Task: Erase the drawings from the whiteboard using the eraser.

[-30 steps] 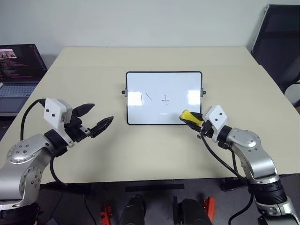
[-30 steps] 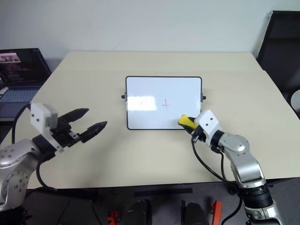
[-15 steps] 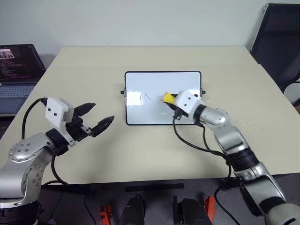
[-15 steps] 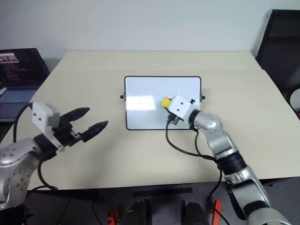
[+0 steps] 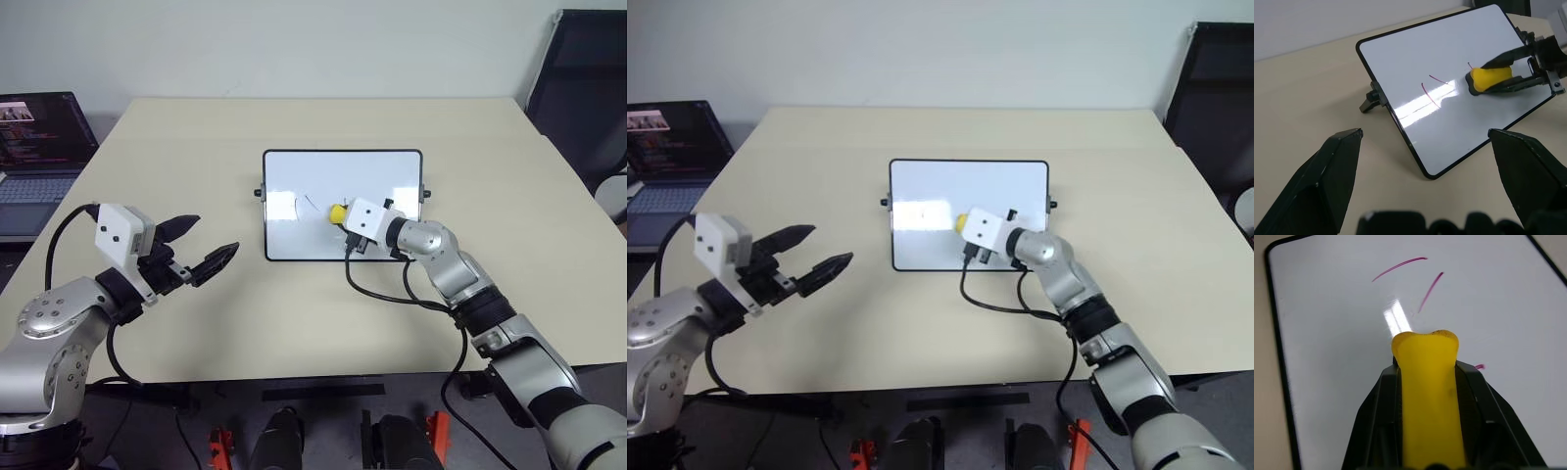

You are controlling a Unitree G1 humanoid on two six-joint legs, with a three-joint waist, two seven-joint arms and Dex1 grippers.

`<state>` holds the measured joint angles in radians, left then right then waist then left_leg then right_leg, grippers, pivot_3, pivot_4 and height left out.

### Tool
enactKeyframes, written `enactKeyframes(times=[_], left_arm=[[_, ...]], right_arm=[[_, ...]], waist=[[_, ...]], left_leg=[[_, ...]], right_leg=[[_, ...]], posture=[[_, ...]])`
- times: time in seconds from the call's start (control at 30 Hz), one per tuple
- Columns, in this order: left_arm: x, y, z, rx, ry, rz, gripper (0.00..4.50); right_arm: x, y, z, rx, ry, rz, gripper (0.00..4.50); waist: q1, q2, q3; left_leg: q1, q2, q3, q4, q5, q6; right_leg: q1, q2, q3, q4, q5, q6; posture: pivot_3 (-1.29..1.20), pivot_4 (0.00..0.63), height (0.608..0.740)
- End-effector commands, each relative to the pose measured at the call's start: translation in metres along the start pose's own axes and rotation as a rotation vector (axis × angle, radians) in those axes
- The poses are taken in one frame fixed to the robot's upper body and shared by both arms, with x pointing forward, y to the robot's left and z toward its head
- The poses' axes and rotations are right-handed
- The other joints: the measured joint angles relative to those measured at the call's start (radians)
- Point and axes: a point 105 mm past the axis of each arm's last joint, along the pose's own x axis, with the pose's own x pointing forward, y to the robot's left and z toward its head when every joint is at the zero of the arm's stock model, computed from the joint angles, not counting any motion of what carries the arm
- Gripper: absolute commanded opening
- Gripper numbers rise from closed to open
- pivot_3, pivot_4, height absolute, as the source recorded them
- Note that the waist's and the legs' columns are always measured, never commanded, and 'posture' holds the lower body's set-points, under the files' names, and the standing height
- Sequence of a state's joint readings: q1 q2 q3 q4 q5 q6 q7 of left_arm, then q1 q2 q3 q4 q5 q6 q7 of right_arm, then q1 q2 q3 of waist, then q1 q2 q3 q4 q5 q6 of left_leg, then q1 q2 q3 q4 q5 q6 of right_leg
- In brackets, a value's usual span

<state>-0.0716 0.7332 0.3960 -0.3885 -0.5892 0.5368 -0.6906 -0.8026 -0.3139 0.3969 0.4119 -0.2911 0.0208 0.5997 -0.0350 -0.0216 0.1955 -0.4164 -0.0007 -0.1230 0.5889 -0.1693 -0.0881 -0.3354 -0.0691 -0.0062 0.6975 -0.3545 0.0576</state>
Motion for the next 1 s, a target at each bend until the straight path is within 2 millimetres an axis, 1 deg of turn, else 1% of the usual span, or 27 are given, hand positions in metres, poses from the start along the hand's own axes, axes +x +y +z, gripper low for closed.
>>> enactKeyframes(times=[0.03,0.1,0.13,0.27,0.3,0.37,0.5,0.6,0.67,0.7,0.77,0.8,0.9,0.97,1.0], left_arm=[[0.001,-0.003,0.010,0.047,-0.020,-0.019,4.50],[0.002,-0.003,0.010,0.046,-0.020,-0.023,4.50],[0.002,-0.003,0.010,0.045,-0.020,-0.024,4.50],[0.002,-0.003,0.010,0.045,-0.020,-0.028,4.50],[0.002,-0.003,0.010,0.045,-0.020,-0.028,4.50],[0.003,-0.003,0.010,0.046,-0.020,-0.031,4.50],[0.002,-0.004,0.010,0.045,-0.019,-0.030,4.50],[0.002,-0.004,0.010,0.045,-0.019,-0.031,4.50],[0.003,-0.004,0.010,0.045,-0.020,-0.032,4.50],[0.003,-0.004,0.010,0.045,-0.020,-0.035,4.50],[0.003,-0.005,0.010,0.046,-0.020,-0.038,4.50],[0.003,-0.005,0.010,0.046,-0.020,-0.039,4.50],[0.003,-0.005,0.010,0.046,-0.021,-0.039,4.50],[0.003,-0.005,0.010,0.047,-0.021,-0.038,4.50],[0.003,-0.005,0.010,0.047,-0.021,-0.038,4.50]], right_arm=[[-0.001,-0.020,-0.009,-0.016,0.045,-0.120,1.12],[-0.001,-0.041,-0.003,0.009,0.029,-0.233,1.12],[-0.001,-0.047,-0.001,0.017,0.024,-0.261,1.12],[0.004,-0.046,-0.005,0.036,0.048,-0.250,1.12],[0.004,-0.044,-0.009,0.040,0.062,-0.236,1.12],[0.004,-0.030,-0.019,0.043,0.104,-0.144,1.12],[-0.002,-0.003,-0.032,0.045,0.148,0.016,1.12],[-0.007,0.009,-0.037,0.029,0.168,0.084,1.12],[-0.007,0.002,-0.036,0.009,0.166,0.050,1.12],[-0.005,-0.017,-0.030,-0.004,0.147,-0.056,1.12],[-0.005,-0.044,-0.019,-0.014,0.113,-0.210,1.12],[-0.004,-0.051,-0.015,-0.013,0.099,-0.247,1.12],[-0.002,-0.050,-0.013,-0.015,0.090,-0.241,1.12],[-0.001,-0.042,-0.019,-0.013,0.113,-0.196,1.12],[-0.001,-0.032,-0.027,-0.011,0.141,-0.132,1.12]], waist=[[0.000,0.000,0.000],[0.000,0.000,0.000],[0.000,0.000,0.000],[0.004,0.000,0.000],[0.003,0.000,0.000],[0.002,0.000,0.000],[0.003,0.000,0.000],[0.002,0.000,0.000],[0.002,0.000,0.000],[0.002,0.000,0.000],[0.002,0.001,0.000],[0.002,0.001,0.001],[0.006,0.000,0.000],[0.005,0.000,0.000],[0.004,0.000,0.000]], left_leg=[[0.000,0.000,0.000,0.000,0.001,0.000],[0.000,0.000,0.000,0.000,0.002,-0.001],[0.000,0.001,0.000,0.000,0.003,-0.001],[0.000,0.003,-0.001,0.000,0.005,-0.002],[0.000,0.003,-0.001,0.000,0.005,-0.002],[0.000,0.006,0.000,0.000,0.005,-0.002],[0.000,0.011,-0.001,0.000,0.005,-0.002],[0.002,0.014,-0.001,0.000,0.005,-0.002],[0.002,0.015,-0.001,0.000,0.005,-0.002],[0.002,0.015,-0.001,0.000,0.006,-0.002],[0.002,0.015,-0.001,0.000,0.007,-0.003],[0.002,0.015,-0.001,0.000,0.008,-0.003],[0.001,0.015,-0.001,0.000,0.010,-0.005],[0.001,0.015,-0.001,0.000,0.010,-0.005],[0.001,0.015,0.000,0.000,0.010,-0.005]], right_leg=[[0.000,0.000,0.000,0.000,0.000,0.000],[0.000,0.001,0.000,0.000,0.001,0.000],[0.000,0.001,0.000,0.000,0.003,-0.001],[-0.001,0.004,0.000,0.000,0.005,-0.002],[-0.001,0.004,0.000,0.000,0.005,-0.002],[-0.001,0.007,0.001,0.000,0.005,-0.003],[-0.001,0.012,0.000,-0.001,0.007,-0.006],[-0.001,0.015,0.000,0.000,0.008,-0.008],[-0.001,0.015,0.000,0.000,0.008,-0.007],[-0.001,0.015,0.000,0.000,0.008,-0.007],[-0.001,0.015,0.000,0.000,0.009,-0.006],[-0.002,0.015,0.001,0.000,0.010,-0.006],[-0.006,0.015,0.001,-0.001,0.012,-0.005],[-0.007,0.015,0.001,-0.002,0.012,-0.006],[-0.007,0.015,0.002,-0.002,0.014,-0.009]], posture=[[0.00,0.150,0.740],[0.00,0.150,0.740],[0.00,0.150,0.740],[0.00,0.150,0.740],[0.00,0.150,0.740],[0.00,0.150,0.740],[0.00,0.150,0.740],[0.00,0.150,0.740],[0.00,0.150,0.740],[0.00,0.150,0.740],[0.00,0.150,0.740],[0.00,0.150,0.740],[0.00,0.150,0.740],[0.00,0.150,0.740],[0.00,0.150,0.740]])
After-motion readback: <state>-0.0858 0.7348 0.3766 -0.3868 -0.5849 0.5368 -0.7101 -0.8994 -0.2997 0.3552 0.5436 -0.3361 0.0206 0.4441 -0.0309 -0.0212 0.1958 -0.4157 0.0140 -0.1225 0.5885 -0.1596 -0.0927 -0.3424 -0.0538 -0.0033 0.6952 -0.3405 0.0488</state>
